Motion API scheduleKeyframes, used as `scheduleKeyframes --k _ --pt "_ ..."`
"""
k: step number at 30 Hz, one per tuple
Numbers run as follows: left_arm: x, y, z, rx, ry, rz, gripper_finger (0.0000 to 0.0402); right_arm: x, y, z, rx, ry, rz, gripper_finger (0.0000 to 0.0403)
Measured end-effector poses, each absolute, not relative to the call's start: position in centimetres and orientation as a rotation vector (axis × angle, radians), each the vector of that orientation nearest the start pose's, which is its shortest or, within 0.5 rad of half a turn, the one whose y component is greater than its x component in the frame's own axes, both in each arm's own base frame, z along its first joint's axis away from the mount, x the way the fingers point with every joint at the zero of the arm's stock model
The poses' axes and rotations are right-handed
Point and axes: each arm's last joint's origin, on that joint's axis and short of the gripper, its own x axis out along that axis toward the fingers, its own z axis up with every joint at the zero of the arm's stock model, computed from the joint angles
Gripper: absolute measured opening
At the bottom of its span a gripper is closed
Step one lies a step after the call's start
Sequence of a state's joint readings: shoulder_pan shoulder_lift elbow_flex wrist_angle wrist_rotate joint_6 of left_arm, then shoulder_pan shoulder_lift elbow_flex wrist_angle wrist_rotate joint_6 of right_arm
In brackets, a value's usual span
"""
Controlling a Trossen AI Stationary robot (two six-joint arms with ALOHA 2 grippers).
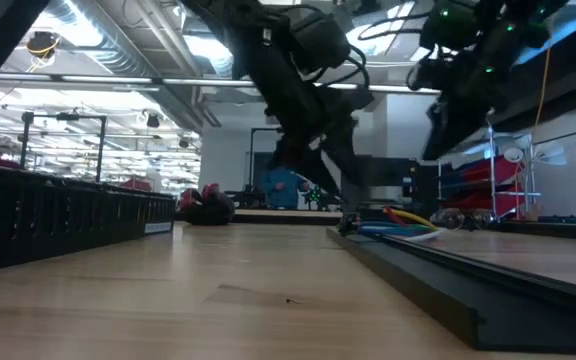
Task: Ziptie cables
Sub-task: Adjust the black cable duct
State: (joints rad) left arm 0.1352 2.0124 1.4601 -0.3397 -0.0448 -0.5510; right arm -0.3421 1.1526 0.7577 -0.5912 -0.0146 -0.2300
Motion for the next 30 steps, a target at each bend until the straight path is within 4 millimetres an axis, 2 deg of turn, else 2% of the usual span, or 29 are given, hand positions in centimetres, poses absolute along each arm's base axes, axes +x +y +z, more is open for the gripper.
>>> scheduleKeyframes --k 3,5,10,13,15,22,27,30 --pt "43.5 5.2 16.9 -0.608 0.854 0.454 0.0182 19.8 -7.5 21.6 -0.035 1.026 -0.185 0.0189" --pt "43.8 4.6 15.2 -0.627 0.880 0.487 0.0182 20.2 -7.7 21.6 -0.055 0.979 -0.185 0.0189" --pt "44.3 3.4 13.8 -0.660 0.878 0.534 0.0182 20.1 -7.6 21.3 -0.053 0.980 -0.163 0.0189" --pt "44.3 2.9 13.7 -0.623 0.868 0.557 0.0165 20.1 -7.6 21.3 -0.052 0.984 -0.161 0.0189" --pt "44.3 2.8 13.7 -0.580 0.866 0.573 0.0141 20.1 -7.6 21.3 -0.052 0.983 -0.162 0.0189" --pt "44.4 3.0 13.7 -0.528 0.875 0.559 0.0013 20.1 -7.6 21.3 -0.062 0.985 -0.156 0.0189" --pt "45.1 3.0 15.3 -0.460 0.882 0.524 0.0008 20.0 -7.6 21.3 -0.089 0.985 -0.143 0.0189" --pt "45.5 3.0 17.5 -0.425 0.870 0.503 0.0003 20.0 -7.6 21.3 -0.096 0.983 -0.140 0.0189"
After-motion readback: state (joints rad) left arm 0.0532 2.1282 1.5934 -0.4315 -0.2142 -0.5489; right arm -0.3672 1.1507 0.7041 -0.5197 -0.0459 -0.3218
